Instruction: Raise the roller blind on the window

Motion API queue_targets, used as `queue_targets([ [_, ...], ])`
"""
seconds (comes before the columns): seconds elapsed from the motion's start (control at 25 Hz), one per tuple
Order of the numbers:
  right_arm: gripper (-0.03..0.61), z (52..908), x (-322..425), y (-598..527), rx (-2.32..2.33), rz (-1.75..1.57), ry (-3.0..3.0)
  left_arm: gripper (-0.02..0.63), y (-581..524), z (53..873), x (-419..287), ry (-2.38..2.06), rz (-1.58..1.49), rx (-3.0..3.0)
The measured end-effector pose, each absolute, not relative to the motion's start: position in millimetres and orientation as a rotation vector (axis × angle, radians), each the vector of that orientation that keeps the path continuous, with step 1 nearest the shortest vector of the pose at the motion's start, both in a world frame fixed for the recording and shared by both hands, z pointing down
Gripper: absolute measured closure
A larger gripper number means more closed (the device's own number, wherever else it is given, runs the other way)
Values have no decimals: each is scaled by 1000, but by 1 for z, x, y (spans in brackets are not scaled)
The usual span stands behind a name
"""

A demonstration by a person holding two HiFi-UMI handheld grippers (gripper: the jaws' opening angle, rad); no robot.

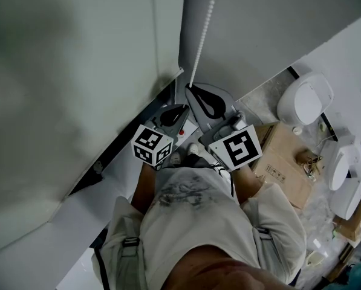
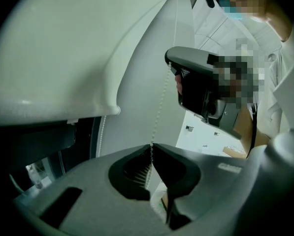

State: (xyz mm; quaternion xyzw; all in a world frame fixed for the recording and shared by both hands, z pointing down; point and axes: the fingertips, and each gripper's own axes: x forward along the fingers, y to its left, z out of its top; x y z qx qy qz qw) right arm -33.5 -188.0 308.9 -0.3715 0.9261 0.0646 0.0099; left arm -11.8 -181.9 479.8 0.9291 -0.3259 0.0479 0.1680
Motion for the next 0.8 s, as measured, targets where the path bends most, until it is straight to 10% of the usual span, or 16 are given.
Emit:
queue_targets([
  [0.8, 568, 375, -42, -186, -1210, 118, 2993, 600, -181, 545, -24, -934, 203, 2554],
])
